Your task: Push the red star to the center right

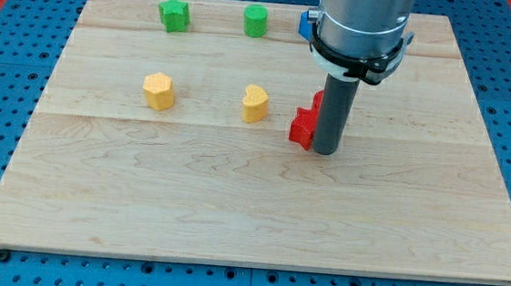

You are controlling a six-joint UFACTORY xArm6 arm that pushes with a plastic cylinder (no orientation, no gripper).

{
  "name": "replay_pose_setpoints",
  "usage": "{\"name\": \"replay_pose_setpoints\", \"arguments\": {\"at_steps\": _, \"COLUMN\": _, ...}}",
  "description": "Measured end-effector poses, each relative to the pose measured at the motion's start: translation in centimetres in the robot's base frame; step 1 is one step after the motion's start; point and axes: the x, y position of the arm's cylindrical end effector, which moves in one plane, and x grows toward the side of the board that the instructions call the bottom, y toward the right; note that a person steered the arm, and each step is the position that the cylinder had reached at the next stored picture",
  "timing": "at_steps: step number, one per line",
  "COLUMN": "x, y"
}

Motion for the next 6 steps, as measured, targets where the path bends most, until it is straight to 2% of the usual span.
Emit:
{"name": "replay_pose_setpoints", "arguments": {"at_steps": 1, "x": 0.6, "y": 0.0}}
{"name": "replay_pose_setpoints", "arguments": {"at_steps": 2, "x": 6.5, "y": 0.0}}
{"name": "replay_pose_setpoints", "arguments": {"at_steps": 3, "x": 9.4, "y": -1.4}}
{"name": "replay_pose_setpoints", "arguments": {"at_steps": 4, "x": 10.5, "y": -3.8}}
{"name": "replay_pose_setpoints", "arguments": {"at_steps": 6, "x": 9.6, "y": -8.8}}
